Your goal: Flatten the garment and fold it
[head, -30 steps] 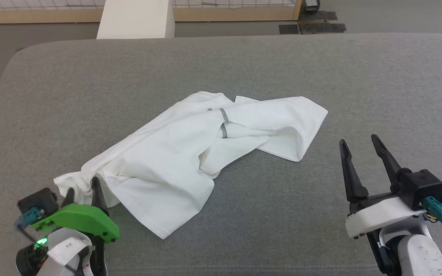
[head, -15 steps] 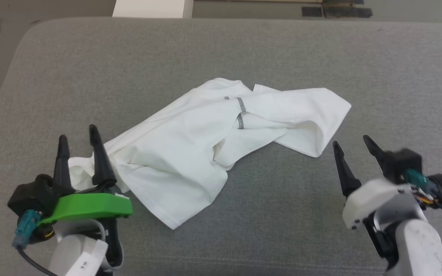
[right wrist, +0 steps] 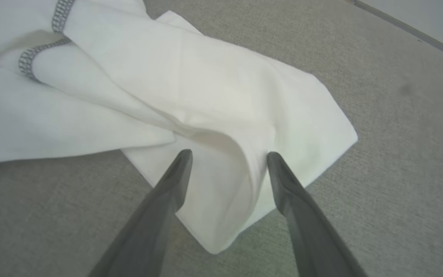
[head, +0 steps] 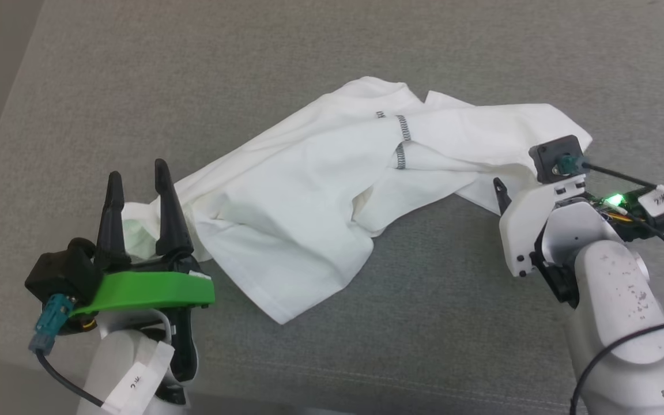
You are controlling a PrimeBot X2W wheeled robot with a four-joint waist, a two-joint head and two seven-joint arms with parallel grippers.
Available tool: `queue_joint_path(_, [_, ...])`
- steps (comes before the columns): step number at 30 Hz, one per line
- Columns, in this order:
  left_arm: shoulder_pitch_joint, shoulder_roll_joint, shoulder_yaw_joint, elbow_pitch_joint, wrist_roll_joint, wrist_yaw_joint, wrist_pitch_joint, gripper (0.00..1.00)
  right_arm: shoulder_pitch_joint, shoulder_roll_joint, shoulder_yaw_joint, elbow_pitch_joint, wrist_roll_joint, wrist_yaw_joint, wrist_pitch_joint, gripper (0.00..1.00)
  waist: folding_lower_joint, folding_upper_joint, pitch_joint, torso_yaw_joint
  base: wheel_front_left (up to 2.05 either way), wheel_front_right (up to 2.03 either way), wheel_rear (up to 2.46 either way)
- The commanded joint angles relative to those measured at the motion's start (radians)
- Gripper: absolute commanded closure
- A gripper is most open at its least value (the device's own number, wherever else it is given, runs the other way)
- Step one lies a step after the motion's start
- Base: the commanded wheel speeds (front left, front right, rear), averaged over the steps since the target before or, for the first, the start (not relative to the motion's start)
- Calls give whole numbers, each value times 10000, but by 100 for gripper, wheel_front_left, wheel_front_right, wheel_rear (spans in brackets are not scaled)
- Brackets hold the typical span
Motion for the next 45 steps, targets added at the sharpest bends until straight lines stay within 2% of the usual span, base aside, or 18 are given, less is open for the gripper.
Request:
queue_joint_path(1, [-147, -38, -45, 16, -84, 29, -44, 0, -188, -14, -71, 158, -87, -17, 61, 55, 0, 0, 271, 299, 0, 0, 0])
queue_joint_path(2, [-156, -39, -89, 22, -142, 55, -44, 0, -279, -14, -127, 268, -114, -17, 45, 100, 0, 0, 272, 329, 0, 0, 0])
queue_joint_path(5, [-108, -40, -114, 54, -242, 137, -45, 0, -369, -11, -465, 378, 24, -17, -259, 100, 0, 0, 137, 334, 0, 0, 0])
queue_joint_path(9, [84, -41, -114, 268, -278, 148, -45, 0, 112, -6, -1395, 20, 274, -17, -809, 100, 0, 0, -337, 256, 0, 0, 0])
queue_joint_path(13, [319, -42, -88, 446, -280, 127, -45, 0, 1256, -4, -2760, -1064, 282, -17, -1072, 100, 0, 0, -938, 55, 0, 0, 0])
queue_joint_path(19, [593, -42, 42, 601, -191, -32, -45, 0, 2818, -1, -4835, -2542, 216, -17, -870, 100, 0, 0, -1494, -418, 0, 0, 0])
queue_joint_path(23, [624, -42, 16, 661, -127, -112, -45, 0, 3331, -1, -6050, -2483, 72, -17, -729, 100, 0, 0, -1702, -672, 0, 0, 0])
queue_joint_path(26, [653, -43, -14, 728, -116, -151, -45, 0, 3494, 0, -6290, -1975, 243, -17, -547, 100, 0, 0, -1815, -807, 0, 0, 0])
queue_joint_path(27, [673, -43, -24, 757, -111, -171, -45, 0, 3592, 0, -6081, -1847, 342, -17, -528, 25, 0, 0, -1846, -847, 0, 0, 0])
queue_joint_path(28, [689, -43, -21, 777, -105, -181, -45, 0, 3645, 0, -5902, -1772, 579, -17, -533, 0, 0, 0, -1866, -886, 0, 0, 0])
queue_joint_path(34, [729, -43, -3, 816, -99, -214, -45, 0, 4421, 0, -3833, -2246, 2357, -17, -643, 0, 0, 0, -1876, -1082, 0, 0, 0])
queue_joint_path(41, [654, -43, 6, 859, -109, -240, -45, 0, 5377, 0, -1306, -4304, 4091, -17, -262, 0, 0, 0, -1790, -1211, 0, 0, 0])
queue_joint_path(45, [536, -43, -83, 825, -153, -227, -45, 0, 5191, -9, -146, -5593, 3803, -17, -439, 0, 0, 0, -1649, -1141, 0, 0, 0])
